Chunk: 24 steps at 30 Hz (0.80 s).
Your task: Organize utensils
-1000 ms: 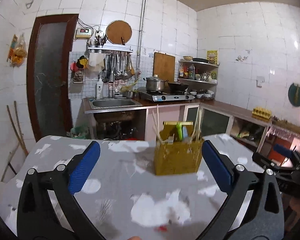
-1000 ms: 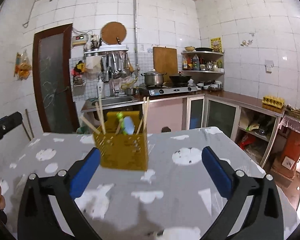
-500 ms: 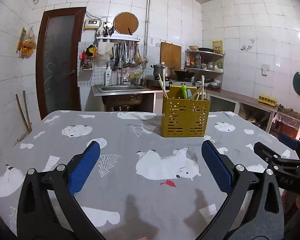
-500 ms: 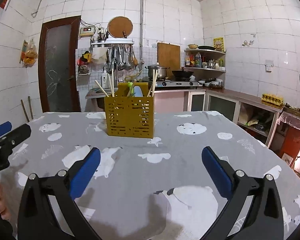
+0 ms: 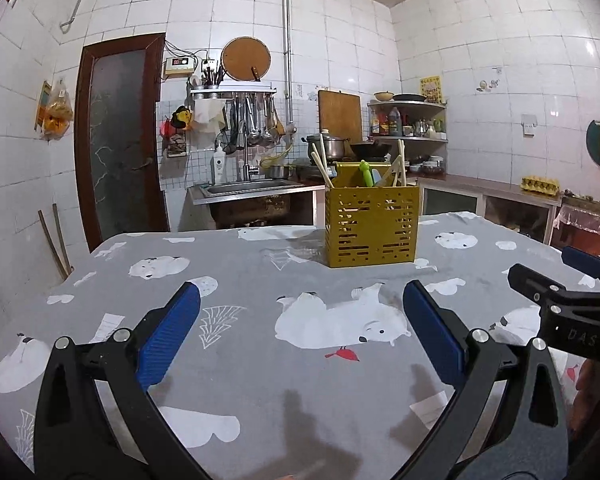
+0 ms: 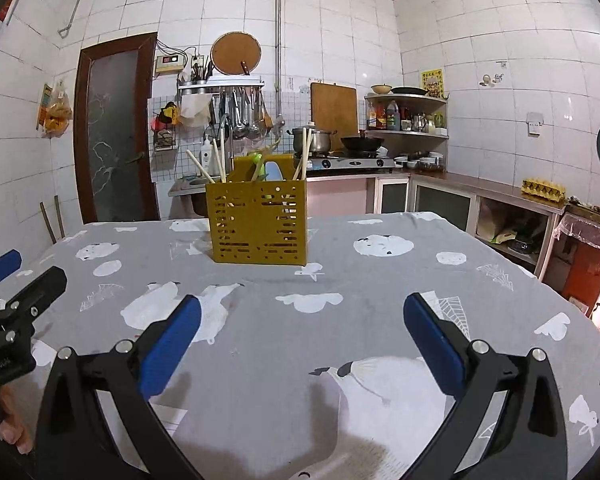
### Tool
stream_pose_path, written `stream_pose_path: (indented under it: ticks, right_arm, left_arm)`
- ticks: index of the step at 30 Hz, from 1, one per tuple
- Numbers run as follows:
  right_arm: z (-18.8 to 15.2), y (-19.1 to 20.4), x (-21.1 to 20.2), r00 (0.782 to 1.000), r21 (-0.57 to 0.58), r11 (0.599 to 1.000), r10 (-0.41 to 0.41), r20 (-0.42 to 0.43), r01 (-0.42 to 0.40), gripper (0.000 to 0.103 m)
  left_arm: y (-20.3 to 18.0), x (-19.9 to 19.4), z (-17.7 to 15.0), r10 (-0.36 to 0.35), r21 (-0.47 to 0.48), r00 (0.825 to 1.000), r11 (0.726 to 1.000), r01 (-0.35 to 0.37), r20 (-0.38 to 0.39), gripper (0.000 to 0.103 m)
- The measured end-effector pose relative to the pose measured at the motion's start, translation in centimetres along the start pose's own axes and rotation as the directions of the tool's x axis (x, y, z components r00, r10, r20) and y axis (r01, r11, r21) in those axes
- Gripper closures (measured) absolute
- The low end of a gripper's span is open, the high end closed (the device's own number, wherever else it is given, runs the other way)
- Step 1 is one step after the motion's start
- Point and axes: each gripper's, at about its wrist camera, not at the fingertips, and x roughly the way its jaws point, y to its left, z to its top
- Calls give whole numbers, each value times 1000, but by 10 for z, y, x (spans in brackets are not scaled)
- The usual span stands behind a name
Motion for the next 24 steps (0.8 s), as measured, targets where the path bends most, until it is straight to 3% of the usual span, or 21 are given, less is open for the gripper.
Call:
stream_pose_path:
  ticks: [7,24]
  right_arm:
    - [0,-3,-3,1000,15,1000,-10,20,9,4]
    - [-2,-4,-1,999,13,999,-40,9,40,4]
  left_arm:
    - [2,6,-1,-31,-13,999,999,31,-39,5]
    - [8,8,-2,-30,-55,997,998,26,-66,5]
